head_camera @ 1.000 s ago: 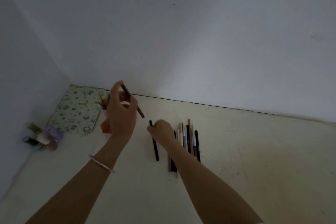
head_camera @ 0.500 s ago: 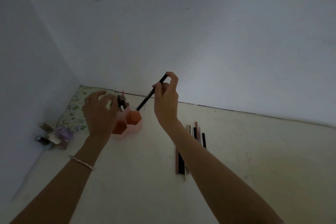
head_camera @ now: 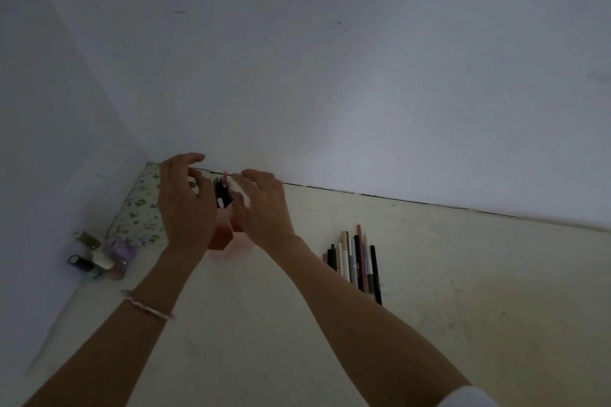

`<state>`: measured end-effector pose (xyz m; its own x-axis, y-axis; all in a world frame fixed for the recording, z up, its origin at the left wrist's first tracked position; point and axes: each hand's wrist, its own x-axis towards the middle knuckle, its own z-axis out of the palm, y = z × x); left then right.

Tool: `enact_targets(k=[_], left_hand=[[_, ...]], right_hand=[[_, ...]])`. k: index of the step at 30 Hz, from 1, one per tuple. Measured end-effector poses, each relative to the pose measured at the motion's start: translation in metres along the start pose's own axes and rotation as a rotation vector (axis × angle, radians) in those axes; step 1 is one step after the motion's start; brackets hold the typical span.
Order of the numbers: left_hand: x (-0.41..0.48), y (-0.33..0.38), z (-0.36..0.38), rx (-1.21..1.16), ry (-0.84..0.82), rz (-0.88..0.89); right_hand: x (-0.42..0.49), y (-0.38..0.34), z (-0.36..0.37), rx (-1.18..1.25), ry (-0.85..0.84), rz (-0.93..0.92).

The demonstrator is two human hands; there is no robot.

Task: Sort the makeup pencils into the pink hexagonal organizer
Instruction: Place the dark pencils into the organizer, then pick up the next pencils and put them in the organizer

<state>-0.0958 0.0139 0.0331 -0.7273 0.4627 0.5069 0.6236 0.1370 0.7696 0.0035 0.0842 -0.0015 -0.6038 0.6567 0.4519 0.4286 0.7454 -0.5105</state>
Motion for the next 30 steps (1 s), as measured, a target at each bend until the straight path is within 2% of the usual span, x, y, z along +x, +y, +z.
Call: enact_targets(k=[2,4,6,10,14,16,20,23,25,30], left_hand=[[-0.011,0.013,0.011,-0.033,-0.044,0.002],[-0.031,0.025,0.030,-0.036,-0.161,-0.023],[-0.058,0.034,0.052,0.043,-0.357,-0.059],[-0.121,0.039,0.094,0.258,-0.850,-0.210],[-0.162,0.041,0.115,0.388,-1.042,-0.326],[-0.171,0.040,0.118,0.439,-1.063,-0.331],[-0.177,0.038,0.119,0.505,-0.982,-0.284],[-0.173,0.035,0.113,0.431,-0.922,-0.305],[-0.161,0.034,0.107,0.285,-0.844,-0.350],[-0.119,0.033,0.096,0.123,-0.690,-0.294]], right_hand=[[-0.004,0.009,-0.013,0.045,0.088,0.102],[-0.007,0.023,-0.030,0.084,0.150,0.195],[-0.011,0.041,-0.049,0.108,0.200,0.278],[-0.027,0.074,-0.083,0.164,0.240,0.446],[-0.048,0.096,-0.105,0.168,0.202,0.532],[-0.057,0.102,-0.112,0.176,0.182,0.559],[-0.068,0.109,-0.117,0.200,0.169,0.601],[-0.075,0.115,-0.114,0.154,0.130,0.595],[-0.078,0.119,-0.109,0.095,0.029,0.591],[-0.080,0.122,-0.085,-0.211,-0.398,0.564]])
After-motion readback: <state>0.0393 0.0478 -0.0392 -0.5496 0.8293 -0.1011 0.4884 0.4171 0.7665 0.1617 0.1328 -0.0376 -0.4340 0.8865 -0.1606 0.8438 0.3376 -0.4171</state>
